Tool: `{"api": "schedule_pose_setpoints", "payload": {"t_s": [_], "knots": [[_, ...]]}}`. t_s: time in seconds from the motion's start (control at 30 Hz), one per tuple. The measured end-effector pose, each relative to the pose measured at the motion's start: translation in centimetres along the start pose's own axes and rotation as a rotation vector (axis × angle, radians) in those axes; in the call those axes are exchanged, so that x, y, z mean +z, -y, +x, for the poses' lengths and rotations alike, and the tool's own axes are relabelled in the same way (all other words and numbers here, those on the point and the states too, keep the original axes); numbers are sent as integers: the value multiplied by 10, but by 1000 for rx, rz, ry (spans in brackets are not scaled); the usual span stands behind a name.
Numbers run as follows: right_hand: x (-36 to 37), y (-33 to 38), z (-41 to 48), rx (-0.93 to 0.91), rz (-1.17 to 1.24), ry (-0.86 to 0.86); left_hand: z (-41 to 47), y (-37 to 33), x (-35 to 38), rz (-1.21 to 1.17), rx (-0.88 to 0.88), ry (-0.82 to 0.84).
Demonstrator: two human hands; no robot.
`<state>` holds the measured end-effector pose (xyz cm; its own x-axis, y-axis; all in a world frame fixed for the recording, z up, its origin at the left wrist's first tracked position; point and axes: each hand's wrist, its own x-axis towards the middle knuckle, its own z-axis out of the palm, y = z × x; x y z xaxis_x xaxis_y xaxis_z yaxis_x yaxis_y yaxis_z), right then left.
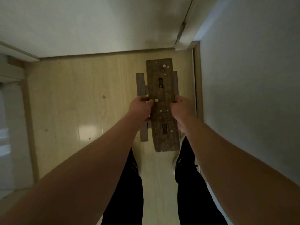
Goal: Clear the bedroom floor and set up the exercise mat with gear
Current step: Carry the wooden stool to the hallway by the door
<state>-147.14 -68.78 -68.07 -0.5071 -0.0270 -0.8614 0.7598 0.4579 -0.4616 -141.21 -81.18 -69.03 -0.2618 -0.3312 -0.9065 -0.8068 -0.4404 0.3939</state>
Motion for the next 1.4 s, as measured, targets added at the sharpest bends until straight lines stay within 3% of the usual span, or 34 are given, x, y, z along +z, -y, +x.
{"api": "schedule_pose_setpoints", "payload": {"t_s": [0.37,0.77,1.07,1.27,1.4], "knots": [[24,-50,100,28,96,-13,108,45,24,17,32,-43],[24,-74,117,-50,45,-12,124,76,31,14,128,-109],[7,-125,76,172,-202,-13,88,134,34,-25,-61,-94],[17,-116,87,197,-100,-121,95,112,42,-44,-48,-125],[14,-90,108,89,-223,-112,107,80,48,-18,30,-145]]}}
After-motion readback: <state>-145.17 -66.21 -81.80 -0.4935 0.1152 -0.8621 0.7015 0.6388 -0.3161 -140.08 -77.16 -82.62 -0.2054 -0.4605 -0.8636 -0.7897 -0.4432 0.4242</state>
